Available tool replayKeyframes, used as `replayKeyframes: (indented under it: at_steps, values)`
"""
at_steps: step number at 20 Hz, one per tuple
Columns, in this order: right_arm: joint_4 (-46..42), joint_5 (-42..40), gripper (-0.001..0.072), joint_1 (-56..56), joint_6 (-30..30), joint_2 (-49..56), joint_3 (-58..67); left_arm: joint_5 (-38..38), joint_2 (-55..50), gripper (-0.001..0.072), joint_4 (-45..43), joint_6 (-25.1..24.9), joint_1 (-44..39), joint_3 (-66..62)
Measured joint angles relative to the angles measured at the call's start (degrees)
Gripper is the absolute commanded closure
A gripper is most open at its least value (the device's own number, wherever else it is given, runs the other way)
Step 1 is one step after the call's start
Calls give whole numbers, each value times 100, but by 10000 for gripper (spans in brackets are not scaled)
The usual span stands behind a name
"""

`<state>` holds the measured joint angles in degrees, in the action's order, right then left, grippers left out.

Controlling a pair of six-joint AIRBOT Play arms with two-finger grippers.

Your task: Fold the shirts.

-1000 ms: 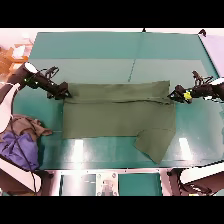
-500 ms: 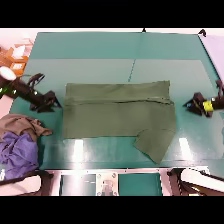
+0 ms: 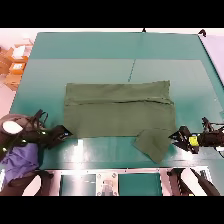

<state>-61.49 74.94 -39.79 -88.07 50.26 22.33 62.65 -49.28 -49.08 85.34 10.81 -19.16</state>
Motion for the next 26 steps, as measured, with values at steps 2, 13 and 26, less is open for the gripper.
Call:
replayKeyframes:
  at_steps: [2,13,26]
  values:
    - [-24,-15,285,13,4,-79,-125,-516,90,107,535,-168,-17,428]
    - [-129,-225,222,44,-201,-149,-450,-2905,160,683,1751,-490,-1167,975]
    - [-656,162,694,767,-450,-409,468,-614,179,684,-981,450,-1235,-844]
